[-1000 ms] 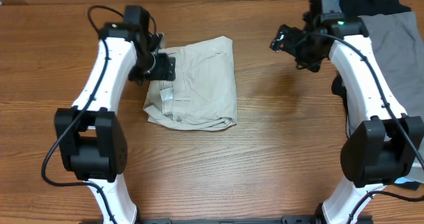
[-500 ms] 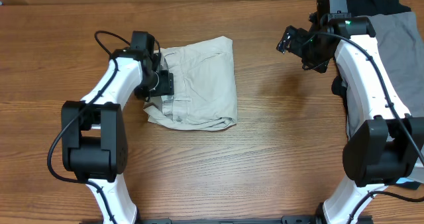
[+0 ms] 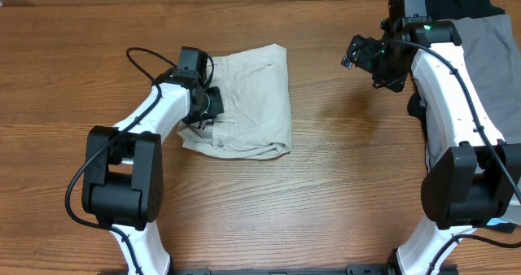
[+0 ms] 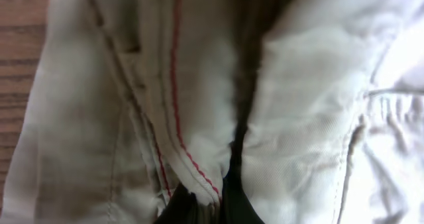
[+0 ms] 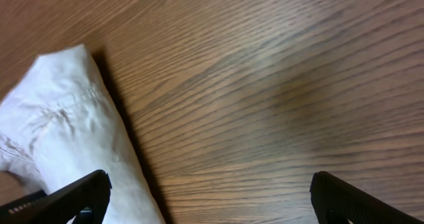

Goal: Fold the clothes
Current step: 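Grasp the folded beige shorts with the left gripper and drag toward upper left, then place the shorts at the table's upper-left corner and release with the left gripper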

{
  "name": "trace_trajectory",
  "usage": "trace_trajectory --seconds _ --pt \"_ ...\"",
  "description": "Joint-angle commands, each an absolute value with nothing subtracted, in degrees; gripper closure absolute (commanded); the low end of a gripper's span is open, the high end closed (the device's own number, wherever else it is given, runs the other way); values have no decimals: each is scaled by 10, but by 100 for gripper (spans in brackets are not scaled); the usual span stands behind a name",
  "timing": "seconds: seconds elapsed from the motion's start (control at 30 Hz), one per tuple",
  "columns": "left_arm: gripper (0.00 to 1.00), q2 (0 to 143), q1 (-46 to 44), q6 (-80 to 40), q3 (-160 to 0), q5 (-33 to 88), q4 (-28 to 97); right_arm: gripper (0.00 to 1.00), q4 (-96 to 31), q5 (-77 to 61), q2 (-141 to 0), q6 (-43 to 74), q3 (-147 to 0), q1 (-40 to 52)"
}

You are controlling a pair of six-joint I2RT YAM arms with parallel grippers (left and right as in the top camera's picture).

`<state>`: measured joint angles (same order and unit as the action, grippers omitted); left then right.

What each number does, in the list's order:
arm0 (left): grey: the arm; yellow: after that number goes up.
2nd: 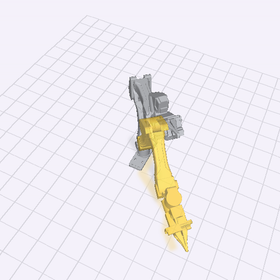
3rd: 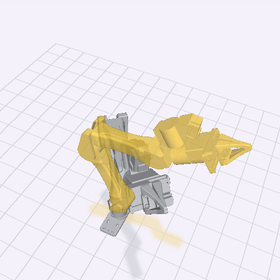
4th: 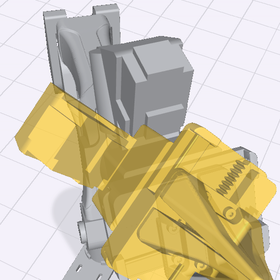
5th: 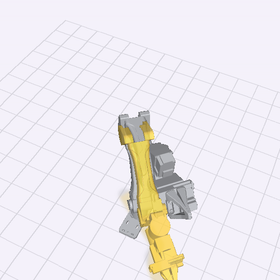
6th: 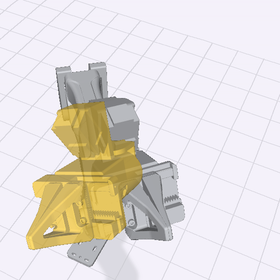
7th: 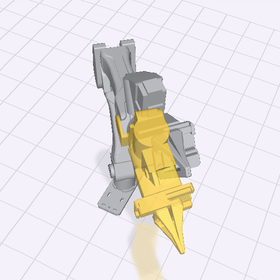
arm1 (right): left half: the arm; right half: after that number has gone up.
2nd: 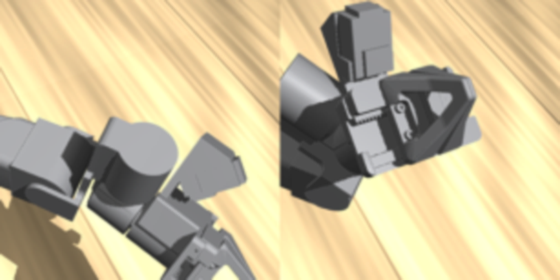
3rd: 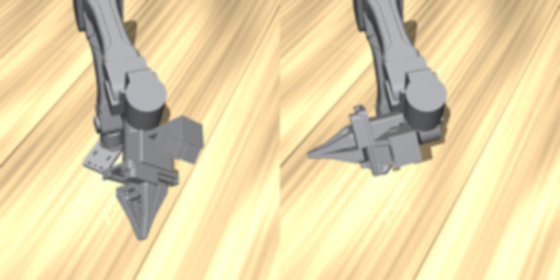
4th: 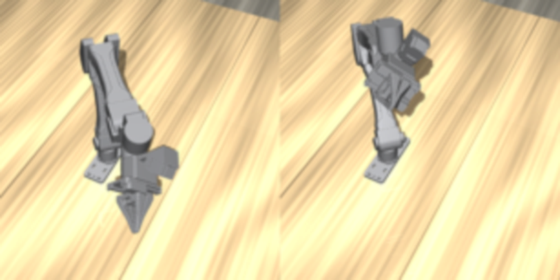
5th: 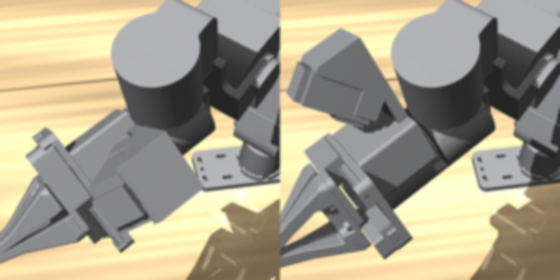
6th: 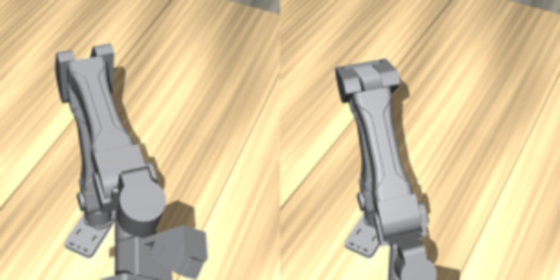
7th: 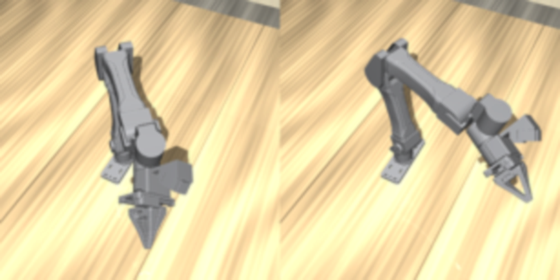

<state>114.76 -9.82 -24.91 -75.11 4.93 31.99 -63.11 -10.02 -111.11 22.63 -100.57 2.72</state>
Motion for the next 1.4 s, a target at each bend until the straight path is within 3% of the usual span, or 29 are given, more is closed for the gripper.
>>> trace_trajectory --seconds 0.0,0.3,0.57,0.9,1.37 --pt "96 1170 -67 -375 -735 6 285 0 -633 -86 -1103 225 -1012 28" --pt "96 1170 41 -597 -735 6 208 0 -635 -86 -1103 225 -1012 28" --pt "96 1171 111 -799 -735 -76 161 0 -636 -86 -1103 225 -1012 28" --pt "96 1218 133 -811 -736 -108 -32 0 -636 -86 -1103 225 -1012 28" --pt "96 1230 139 -738 -737 -94 -109 0 -632 -86 -1103 225 -1012 28"
